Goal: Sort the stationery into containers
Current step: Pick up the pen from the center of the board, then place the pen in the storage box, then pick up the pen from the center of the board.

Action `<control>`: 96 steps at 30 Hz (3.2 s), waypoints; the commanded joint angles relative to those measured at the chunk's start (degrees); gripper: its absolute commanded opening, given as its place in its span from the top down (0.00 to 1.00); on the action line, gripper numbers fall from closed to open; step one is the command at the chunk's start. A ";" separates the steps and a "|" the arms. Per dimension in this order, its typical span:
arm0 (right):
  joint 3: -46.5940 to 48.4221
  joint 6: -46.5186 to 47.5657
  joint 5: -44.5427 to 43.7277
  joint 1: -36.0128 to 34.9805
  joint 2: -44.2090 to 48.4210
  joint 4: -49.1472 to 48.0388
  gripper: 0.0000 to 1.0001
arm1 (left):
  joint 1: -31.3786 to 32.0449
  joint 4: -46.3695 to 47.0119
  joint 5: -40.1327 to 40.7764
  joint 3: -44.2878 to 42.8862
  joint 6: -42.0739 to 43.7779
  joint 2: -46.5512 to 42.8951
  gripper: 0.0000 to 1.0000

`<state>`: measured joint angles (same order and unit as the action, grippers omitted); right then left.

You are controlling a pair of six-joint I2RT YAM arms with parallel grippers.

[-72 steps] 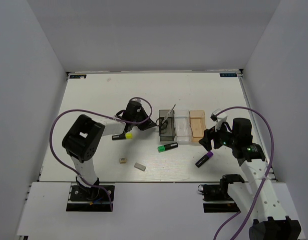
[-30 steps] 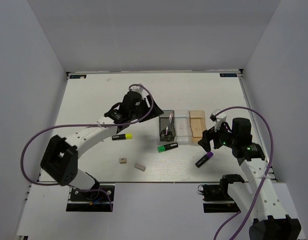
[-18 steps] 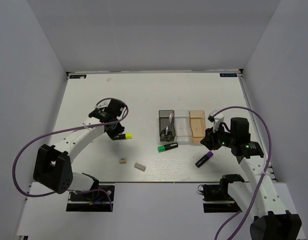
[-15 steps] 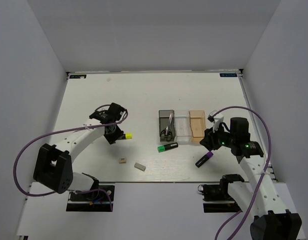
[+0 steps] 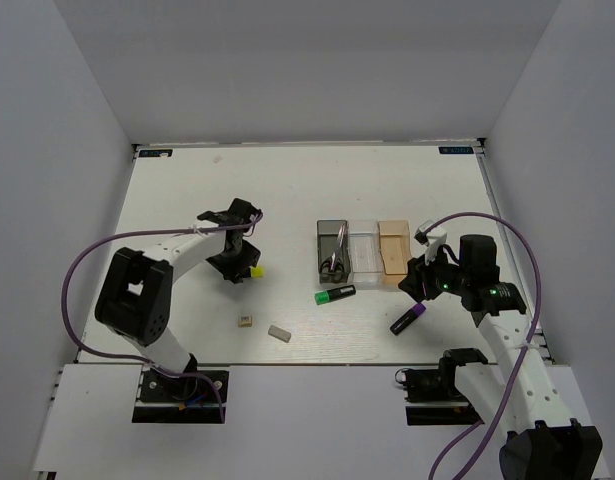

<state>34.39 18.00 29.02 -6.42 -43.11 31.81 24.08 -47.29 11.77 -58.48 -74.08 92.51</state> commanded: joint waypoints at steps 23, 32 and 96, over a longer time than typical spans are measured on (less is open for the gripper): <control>1.56 -0.33 -0.10 -0.09 1.45 -0.08 0.47 | -4.48 -2.63 1.59 -1.73 -6.52 8.30 0.57; 1.73 -0.16 0.34 -0.18 1.54 0.00 0.10 | 0.26 0.79 2.02 -6.19 8.82 4.27 1.00; -4.76 105.22 8.78 0.17 -8.74 34.22 0.38 | 33.40 5.19 -2.38 6.41 54.32 -27.98 0.25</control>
<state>31.44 103.55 38.87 -6.24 -51.96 64.40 57.91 -40.18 6.55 -58.22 -19.90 68.99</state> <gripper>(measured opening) 0.616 0.750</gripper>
